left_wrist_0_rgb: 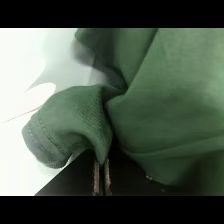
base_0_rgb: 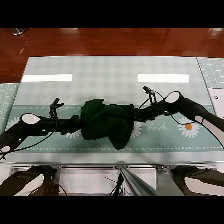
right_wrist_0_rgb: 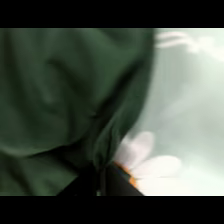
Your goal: Fold the shirts.
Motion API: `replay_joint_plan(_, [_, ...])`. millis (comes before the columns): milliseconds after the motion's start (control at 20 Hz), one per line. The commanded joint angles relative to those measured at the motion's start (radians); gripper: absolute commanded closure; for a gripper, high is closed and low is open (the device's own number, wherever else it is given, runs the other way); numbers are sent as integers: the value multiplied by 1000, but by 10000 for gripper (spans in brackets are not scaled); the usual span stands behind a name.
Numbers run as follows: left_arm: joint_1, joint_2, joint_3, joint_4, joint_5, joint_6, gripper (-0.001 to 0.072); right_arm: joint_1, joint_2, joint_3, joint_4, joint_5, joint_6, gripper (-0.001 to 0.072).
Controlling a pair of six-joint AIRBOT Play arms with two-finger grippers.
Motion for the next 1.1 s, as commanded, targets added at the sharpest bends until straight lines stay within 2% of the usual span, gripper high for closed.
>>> replay_joint_plan(0, [5, 39, 71, -14, -1, 28, 683, -10, -15, 198, -185, 164, 51, 693])
replay_joint_plan(100, [7, 113, 255, -75, 22, 176, 684, -48, 7, 451, -365, 274, 142, 693])
replay_joint_plan(250, [14, 185, 615, -73, 155, 135, 684, -110, 54, 920, -460, 331, 216, 693])
replay_joint_plan(400, [41, 189, 967, -21, 135, 102, 686, -127, 126, 1332, -475, 352, 238, 693])
replay_joint_plan(450, [48, 189, 1070, 69, 82, 57, 686, -127, 188, 1376, -495, 341, 235, 693])
replay_joint_plan(550, [52, 197, 1255, 312, -57, -120, 686, -127, 334, 1361, -556, 333, 219, 693])
replay_joint_plan(650, [52, 232, 1389, 536, -199, -248, 686, -127, 482, 1317, -614, 339, 199, 693])
replay_joint_plan(800, [52, 342, 1449, 742, -294, -323, 685, -127, 674, 1248, -723, 350, 211, 693])
replay_joint_plan(1050, [52, 490, 1434, 838, -473, -384, 685, -127, 821, 1204, -771, 448, 262, 692])
